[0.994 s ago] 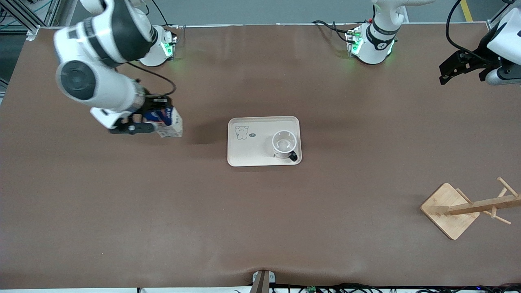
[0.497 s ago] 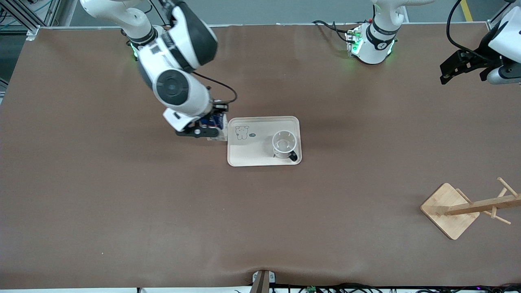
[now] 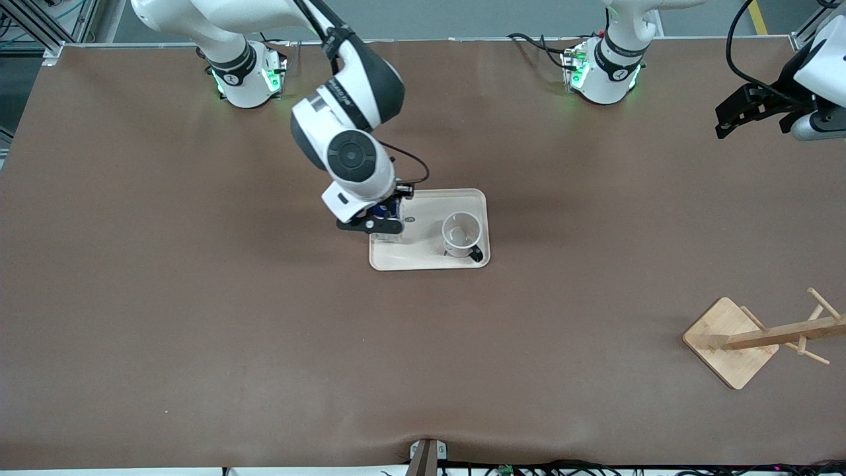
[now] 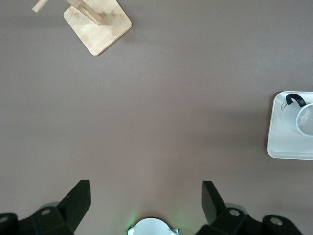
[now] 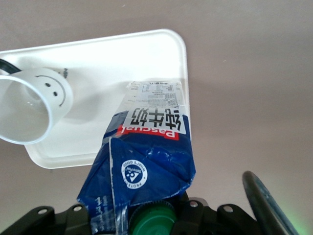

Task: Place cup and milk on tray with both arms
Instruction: 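Carry the milk carton with the right gripper onto the tray beside the mug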

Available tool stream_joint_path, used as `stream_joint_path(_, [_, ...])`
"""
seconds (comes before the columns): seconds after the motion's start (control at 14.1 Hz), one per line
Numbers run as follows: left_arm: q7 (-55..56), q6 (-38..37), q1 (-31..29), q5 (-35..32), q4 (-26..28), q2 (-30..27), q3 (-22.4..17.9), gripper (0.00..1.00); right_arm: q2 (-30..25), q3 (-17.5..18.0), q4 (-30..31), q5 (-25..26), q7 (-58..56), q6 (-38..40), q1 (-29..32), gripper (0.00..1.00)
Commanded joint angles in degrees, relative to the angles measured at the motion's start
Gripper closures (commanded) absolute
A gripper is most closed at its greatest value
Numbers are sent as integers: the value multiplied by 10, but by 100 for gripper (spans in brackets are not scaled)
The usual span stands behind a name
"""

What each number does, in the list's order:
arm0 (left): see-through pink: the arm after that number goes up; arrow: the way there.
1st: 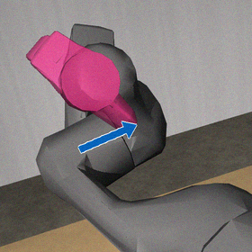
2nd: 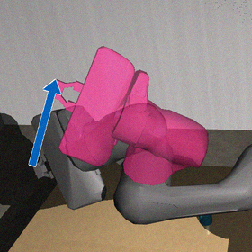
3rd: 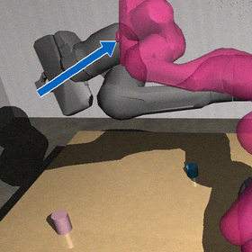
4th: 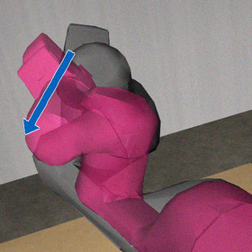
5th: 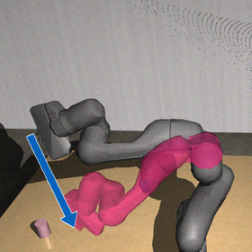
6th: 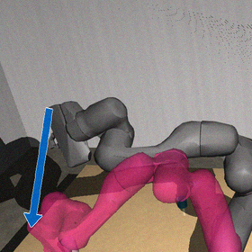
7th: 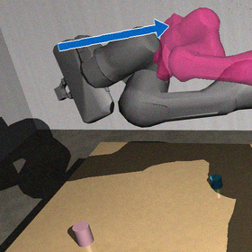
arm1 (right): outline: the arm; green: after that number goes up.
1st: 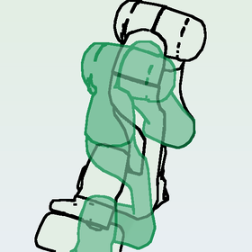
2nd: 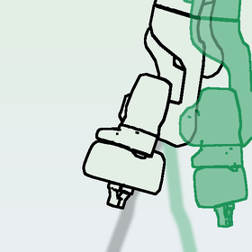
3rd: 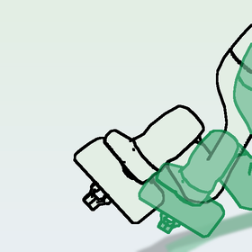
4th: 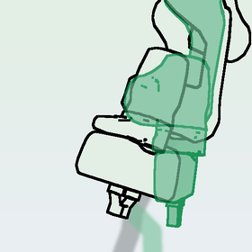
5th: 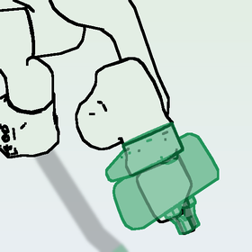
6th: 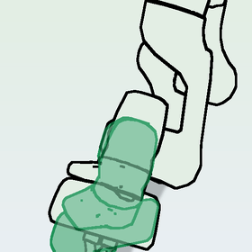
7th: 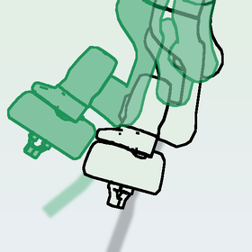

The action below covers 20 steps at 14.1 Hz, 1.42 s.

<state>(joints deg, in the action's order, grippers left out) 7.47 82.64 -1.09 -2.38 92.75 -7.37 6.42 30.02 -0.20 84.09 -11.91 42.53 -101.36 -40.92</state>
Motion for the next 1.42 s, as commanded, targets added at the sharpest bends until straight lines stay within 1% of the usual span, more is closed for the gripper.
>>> stream_joint_path(0.0, [-14, -13, 1, 4, -12, 3, -4, 0, 22, -9, -31, -3, 21, 7, -21, 100])
stream_joint_path(0.43, [-13, -13, 1, 4, -8, 5, -4, 0, 46, -9, -31, 0, 13, -28, -20, 99])
stream_joint_path(0.5, [-13, -13, 1, 4, -8, 5, -4, 0, 46, -9, -31, 7, 13, -28, -20, 89])
stream_joint_path(0.57, [-11, -13, 1, 4, -8, 6, -4, 0, 46, -9, -31, 21, 12, -27, -19, 67])
stream_joint_path(0.64, [-3, -13, 1, 4, -9, 6, -4, 0, 46, -9, -31, 31, 10, -28, -16, 43])
stream_joint_path(0.71, [-2, -13, 1, 4, -10, 6, -4, 0, 46, -9, -31, 37, 9, -28, -17, 0])
stream_joint_path(0.99, [-2, -13, 1, 4, -10, 5, -4, 0, 49, -9, -31, 36, 7, -25, -15, 0])
stream_joint_path(1.21, [-3, -13, 1, 4, -13, 5, -4, 0, 41, -9, -33, 33, 9, -21, -14, 0])
stream_joint_path(1.35, [-3, -13, 2, 4, -13, 5, -4, 0, 39, -8, -51, 30, 9, -4, -10, 0])
